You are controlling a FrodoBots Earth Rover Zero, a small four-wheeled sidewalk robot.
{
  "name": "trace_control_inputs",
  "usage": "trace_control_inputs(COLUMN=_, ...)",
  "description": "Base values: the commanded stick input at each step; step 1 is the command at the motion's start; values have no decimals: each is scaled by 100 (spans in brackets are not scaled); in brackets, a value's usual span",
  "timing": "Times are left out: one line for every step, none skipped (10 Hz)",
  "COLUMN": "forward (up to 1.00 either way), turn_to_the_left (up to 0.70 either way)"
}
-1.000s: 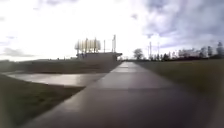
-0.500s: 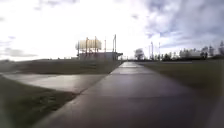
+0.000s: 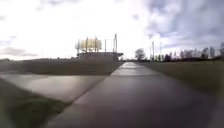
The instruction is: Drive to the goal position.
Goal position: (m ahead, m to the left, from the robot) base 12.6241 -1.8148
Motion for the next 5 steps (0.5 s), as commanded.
trace_control_inputs(forward=100, turn_to_the_left=-4)
trace_control_inputs(forward=100, turn_to_the_left=-20)
trace_control_inputs(forward=100, turn_to_the_left=-40)
trace_control_inputs(forward=100, turn_to_the_left=-40)
trace_control_inputs(forward=100, turn_to_the_left=-40)
